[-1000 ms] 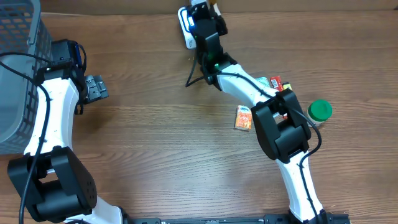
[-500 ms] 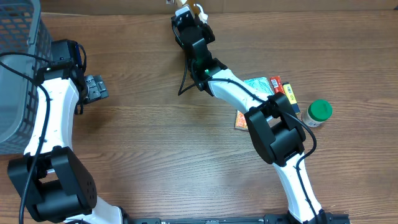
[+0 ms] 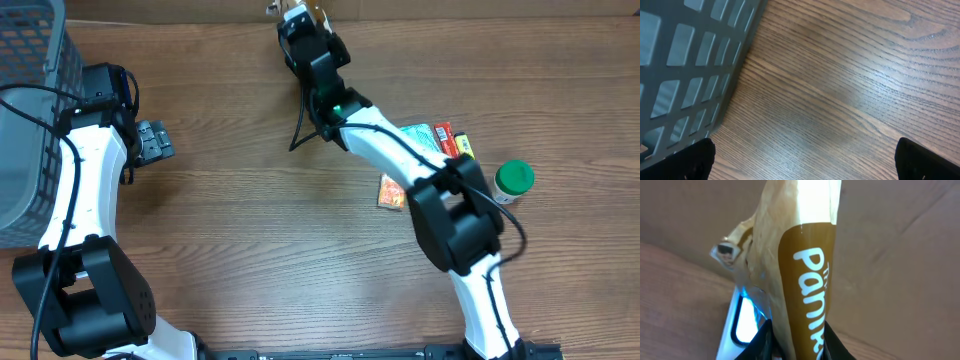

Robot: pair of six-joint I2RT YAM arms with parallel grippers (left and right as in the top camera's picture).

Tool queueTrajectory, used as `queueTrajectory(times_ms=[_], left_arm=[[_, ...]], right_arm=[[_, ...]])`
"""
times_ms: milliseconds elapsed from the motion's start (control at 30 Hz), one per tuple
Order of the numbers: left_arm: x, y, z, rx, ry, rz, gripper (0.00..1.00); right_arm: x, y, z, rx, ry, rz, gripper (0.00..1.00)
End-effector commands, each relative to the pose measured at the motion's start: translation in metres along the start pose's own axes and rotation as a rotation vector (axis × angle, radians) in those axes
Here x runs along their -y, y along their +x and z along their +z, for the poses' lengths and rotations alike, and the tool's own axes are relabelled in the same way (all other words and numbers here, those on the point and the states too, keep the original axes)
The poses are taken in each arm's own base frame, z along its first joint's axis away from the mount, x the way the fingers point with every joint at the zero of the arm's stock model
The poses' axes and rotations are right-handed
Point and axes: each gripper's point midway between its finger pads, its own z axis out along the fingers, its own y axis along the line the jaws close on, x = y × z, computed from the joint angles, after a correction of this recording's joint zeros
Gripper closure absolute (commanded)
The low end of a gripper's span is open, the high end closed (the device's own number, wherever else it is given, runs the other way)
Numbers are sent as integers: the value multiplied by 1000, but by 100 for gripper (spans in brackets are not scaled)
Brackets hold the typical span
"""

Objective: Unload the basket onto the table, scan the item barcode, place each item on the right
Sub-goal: 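Carry the Pantree bag right and lower it beside the snacks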

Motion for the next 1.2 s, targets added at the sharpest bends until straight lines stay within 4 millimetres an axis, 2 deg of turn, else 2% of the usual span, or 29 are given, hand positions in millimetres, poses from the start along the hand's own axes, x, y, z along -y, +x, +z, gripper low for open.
queueTrajectory(times_ms=[0,100,167,333,400,500,633,733,867,933,967,1000,1100,1133,1167], left_arm=[[0,-7,-9,33,-1,2,0],[0,-7,-9,33,-1,2,0],[0,-7,-9,33,-1,2,0],[0,-7,-9,33,-1,2,0],[0,-7,-9,33,-1,2,0],[0,-7,-9,33,-1,2,0],[0,-7,-9,33,-1,2,0],[0,-8,-9,34,-1,2,0],[0,-8,-9,34,-1,2,0],[0,-8,-9,34,-1,2,0],[0,-7,-9,33,-1,2,0],[0,-7,-9,33,-1,2,0],[0,-8,-9,34,-1,2,0],[0,-7,-9,33,-1,2,0],[0,-7,-9,33,-1,2,0]], right_arm=[[54,-64,-46,54,20,121,96],[55,-52,-68,-54,-67,130,96],[50,-35,-83,-150,-159,120,96],[23,40,-129,-484,-441,42,96],[14,77,-152,-640,-541,27,84],[17,121,-175,-820,-587,12,77],[29,168,-188,-973,-572,2,76],[51,195,-185,-1035,-490,-15,74],[80,215,-178,-1078,-390,-19,67],[88,218,-175,-1082,-377,4,63],[91,219,-174,-1081,-372,12,55],[93,219,-173,-1080,-368,17,44],[96,220,-171,-1079,-361,25,27],[96,220,-171,-1080,-361,25,16],[96,220,-171,-1080,-361,25,0]])
